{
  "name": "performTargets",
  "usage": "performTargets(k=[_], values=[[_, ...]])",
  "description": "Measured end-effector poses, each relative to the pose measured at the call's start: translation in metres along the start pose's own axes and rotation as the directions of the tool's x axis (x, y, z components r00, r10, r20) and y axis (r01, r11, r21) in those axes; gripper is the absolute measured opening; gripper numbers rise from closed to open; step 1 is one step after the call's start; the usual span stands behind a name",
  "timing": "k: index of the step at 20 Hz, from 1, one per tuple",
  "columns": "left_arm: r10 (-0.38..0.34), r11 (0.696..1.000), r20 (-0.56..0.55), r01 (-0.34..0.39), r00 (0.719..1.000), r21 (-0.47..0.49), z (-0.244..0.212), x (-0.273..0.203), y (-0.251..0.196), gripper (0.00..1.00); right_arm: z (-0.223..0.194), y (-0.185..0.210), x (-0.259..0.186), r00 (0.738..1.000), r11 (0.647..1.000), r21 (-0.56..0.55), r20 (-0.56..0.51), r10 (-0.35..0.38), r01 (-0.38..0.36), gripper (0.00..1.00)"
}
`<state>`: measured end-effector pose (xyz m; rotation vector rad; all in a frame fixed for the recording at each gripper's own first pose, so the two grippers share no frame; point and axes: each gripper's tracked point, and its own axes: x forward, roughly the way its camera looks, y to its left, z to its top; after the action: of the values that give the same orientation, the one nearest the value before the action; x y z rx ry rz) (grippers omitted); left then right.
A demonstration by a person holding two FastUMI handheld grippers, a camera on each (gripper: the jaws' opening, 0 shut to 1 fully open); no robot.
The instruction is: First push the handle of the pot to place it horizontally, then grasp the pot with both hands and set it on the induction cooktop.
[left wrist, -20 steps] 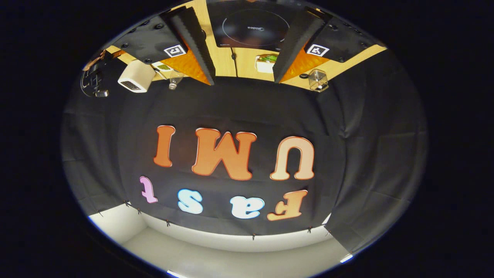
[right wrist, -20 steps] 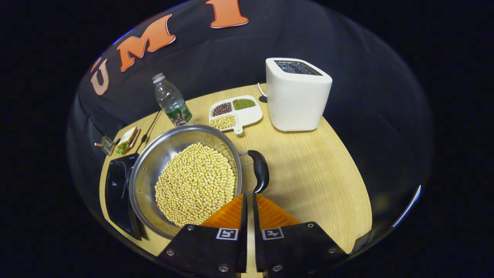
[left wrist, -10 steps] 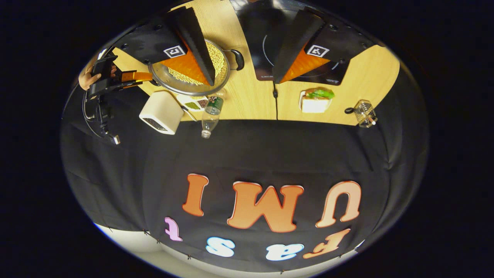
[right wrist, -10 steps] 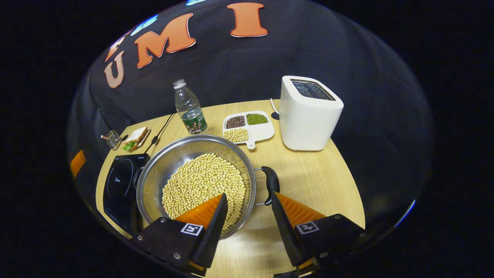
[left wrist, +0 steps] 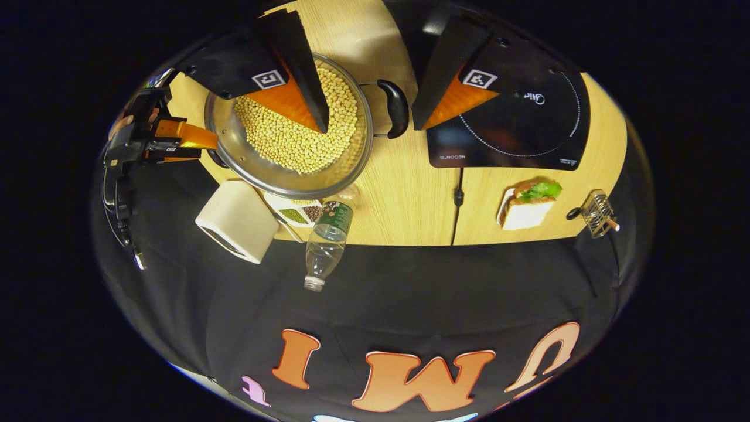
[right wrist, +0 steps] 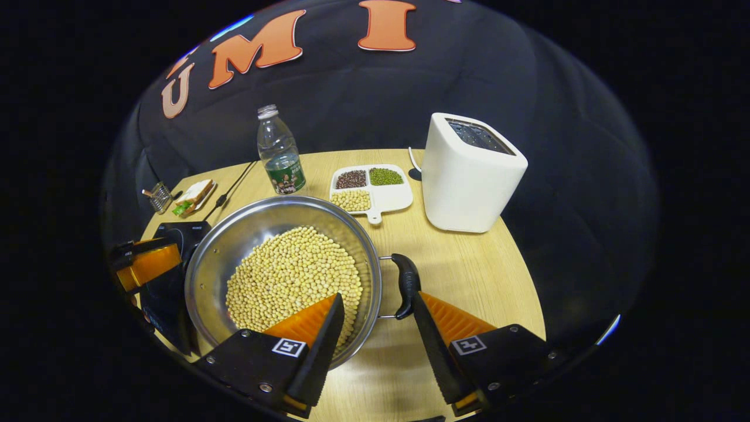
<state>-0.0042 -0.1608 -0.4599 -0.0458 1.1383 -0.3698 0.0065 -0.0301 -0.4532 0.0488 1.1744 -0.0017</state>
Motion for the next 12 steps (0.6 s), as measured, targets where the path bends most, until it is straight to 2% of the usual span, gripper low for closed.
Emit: performTargets(k=[2,5,7,8,9,10,11,12], values=[[0.023,1.000,-0.047,-0.024,0.999,-0.019,-0.010,0.006,-0.002,0.93,-0.002,-0.004,0.005,1.000,1.000,-0.005,-0.007,-0.016,0.016,0.76],[0.048,0.999,-0.042,-0.048,0.998,-0.007,-0.006,0.015,0.002,0.88,-0.004,-0.006,0.009,0.999,0.999,-0.018,-0.013,-0.030,0.030,0.76],[0.082,0.997,-0.045,-0.082,0.996,0.004,-0.007,0.019,0.010,0.90,-0.005,-0.006,0.012,0.999,0.999,-0.024,-0.015,-0.036,0.036,0.76],[0.095,0.995,-0.052,-0.095,0.994,0.003,-0.009,0.022,0.014,0.86,-0.006,-0.006,0.012,0.999,0.999,-0.030,-0.014,-0.038,0.038,0.76],[0.093,0.995,-0.063,-0.094,0.994,-0.013,-0.012,0.027,0.014,0.86,-0.005,-0.006,0.014,0.999,0.998,-0.036,-0.013,-0.043,0.042,0.76],[0.060,0.998,-0.082,-0.063,0.995,-0.029,-0.017,0.034,0.008,0.87,-0.006,-0.007,0.015,0.999,0.998,-0.042,-0.013,-0.048,0.047,0.76],[0.061,0.997,-0.099,-0.064,0.993,-0.034,-0.025,0.039,0.009,0.90,-0.006,-0.007,0.017,0.999,0.998,-0.048,-0.014,-0.053,0.052,0.76],[0.066,0.997,-0.096,-0.069,0.993,-0.032,-0.026,0.044,0.007,0.89,-0.007,-0.006,0.019,0.998,0.997,-0.054,-0.017,-0.055,0.054,0.76]])
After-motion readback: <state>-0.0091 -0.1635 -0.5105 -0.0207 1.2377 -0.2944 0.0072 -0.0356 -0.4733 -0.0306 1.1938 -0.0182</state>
